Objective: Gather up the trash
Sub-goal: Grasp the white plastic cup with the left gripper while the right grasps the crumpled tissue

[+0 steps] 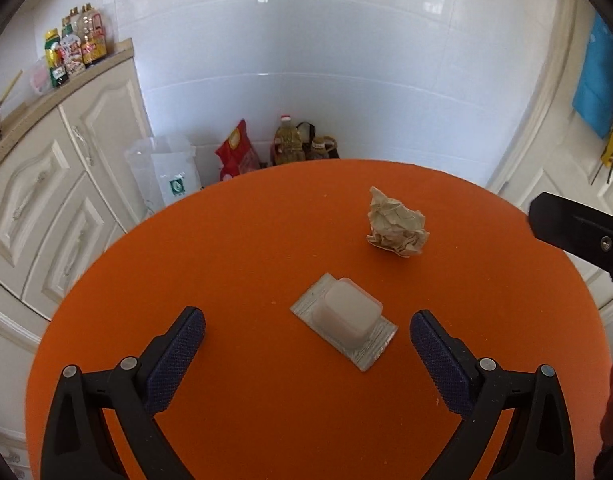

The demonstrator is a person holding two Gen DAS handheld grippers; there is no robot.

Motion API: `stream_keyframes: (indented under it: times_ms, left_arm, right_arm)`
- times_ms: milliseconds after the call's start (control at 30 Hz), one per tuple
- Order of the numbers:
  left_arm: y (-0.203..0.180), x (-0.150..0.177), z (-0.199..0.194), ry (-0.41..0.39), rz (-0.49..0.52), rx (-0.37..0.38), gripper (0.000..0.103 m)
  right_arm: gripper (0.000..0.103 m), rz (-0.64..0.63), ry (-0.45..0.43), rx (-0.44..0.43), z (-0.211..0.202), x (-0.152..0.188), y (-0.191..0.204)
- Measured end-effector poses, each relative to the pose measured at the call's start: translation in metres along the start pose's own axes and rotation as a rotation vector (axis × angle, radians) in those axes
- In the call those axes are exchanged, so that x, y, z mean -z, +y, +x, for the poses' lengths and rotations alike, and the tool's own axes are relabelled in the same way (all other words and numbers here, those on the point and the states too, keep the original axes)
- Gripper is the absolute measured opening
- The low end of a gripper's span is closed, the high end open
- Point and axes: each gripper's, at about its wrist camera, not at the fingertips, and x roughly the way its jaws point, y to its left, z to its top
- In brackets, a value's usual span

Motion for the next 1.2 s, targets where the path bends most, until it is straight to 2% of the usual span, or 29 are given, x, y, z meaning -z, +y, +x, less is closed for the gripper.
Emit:
stream_keyframes:
  times_ms: [100, 167, 200, 267, 433, 533, 567, 633, 700, 833, 867, 933, 1000, 1033, 1067, 1100, 1200]
  left_arm:
    - [-0.007, -0.014, 0.008, -0.025, 0.023, 0.019, 0.081]
    - [-0.01, -0.024, 0.013, -0.038, 0.026, 0.014, 0.059]
    - [-0.01, -0.03, 0.017, -0.043, 0.023, 0.014, 0.055]
    - [-0.008, -0.042, 0.025, -0.05, 0.008, 0.022, 0.032]
    - [-0.009, -0.073, 0.047, -0.056, -0.002, 0.064, 0.026]
    - [-0.001, -0.087, 0.058, -0.057, -0.032, 0.083, 0.023]
    - [0.003, -0.094, 0.065, -0.056, -0.043, 0.082, 0.021]
    - [0.009, -0.104, 0.072, -0.059, -0.066, 0.084, 0.019]
    - [0.015, -0.118, 0.08, -0.059, -0.08, 0.085, 0.018]
    - [0.022, -0.135, 0.092, -0.068, -0.095, 0.087, 0.017]
    - [0.028, -0.13, 0.092, -0.068, -0.092, 0.084, 0.017]
    - [0.028, -0.145, 0.106, -0.054, -0.081, 0.077, 0.018]
    - [0.029, -0.142, 0.108, -0.055, -0.088, 0.069, 0.022]
    - [0.029, -0.153, 0.118, -0.049, -0.088, 0.063, 0.025]
    - [0.033, -0.135, 0.11, -0.049, -0.085, 0.059, 0.027]
    - [0.032, -0.138, 0.115, -0.051, -0.083, 0.058, 0.028]
    - [0.035, -0.108, 0.1, -0.064, -0.075, 0.036, 0.028]
  right_arm:
    - [0.103, -0.016, 0.033, -0.004, 0.016, -0.003, 0.003]
    - [0.103, -0.028, 0.05, -0.01, 0.026, -0.004, 0.007]
    - [0.101, -0.037, 0.056, -0.012, 0.03, -0.005, 0.011]
    - [0.097, -0.056, 0.065, -0.019, 0.038, -0.005, 0.019]
    - [0.083, -0.108, 0.096, -0.046, 0.059, -0.006, 0.041]
    - [0.068, -0.154, 0.125, -0.066, 0.071, -0.001, 0.055]
    - [0.058, -0.169, 0.136, -0.071, 0.076, 0.002, 0.059]
    - [0.049, -0.194, 0.123, -0.056, 0.078, 0.006, 0.065]
    - [0.029, -0.222, 0.106, -0.04, 0.079, 0.01, 0.069]
    - [0.027, -0.206, 0.104, -0.051, 0.075, 0.013, 0.066]
    - [0.027, -0.208, 0.105, -0.046, 0.074, 0.015, 0.067]
    - [0.027, -0.204, 0.109, -0.052, 0.07, 0.018, 0.067]
    - [0.027, -0.209, 0.111, -0.049, 0.069, 0.02, 0.068]
    - [0.027, -0.211, 0.111, -0.046, 0.068, 0.022, 0.068]
    - [0.027, -0.209, 0.111, -0.045, 0.067, 0.023, 0.069]
    - [0.027, -0.206, 0.111, -0.046, 0.066, 0.023, 0.069]
    - [0.027, -0.202, 0.107, -0.049, 0.064, 0.023, 0.07]
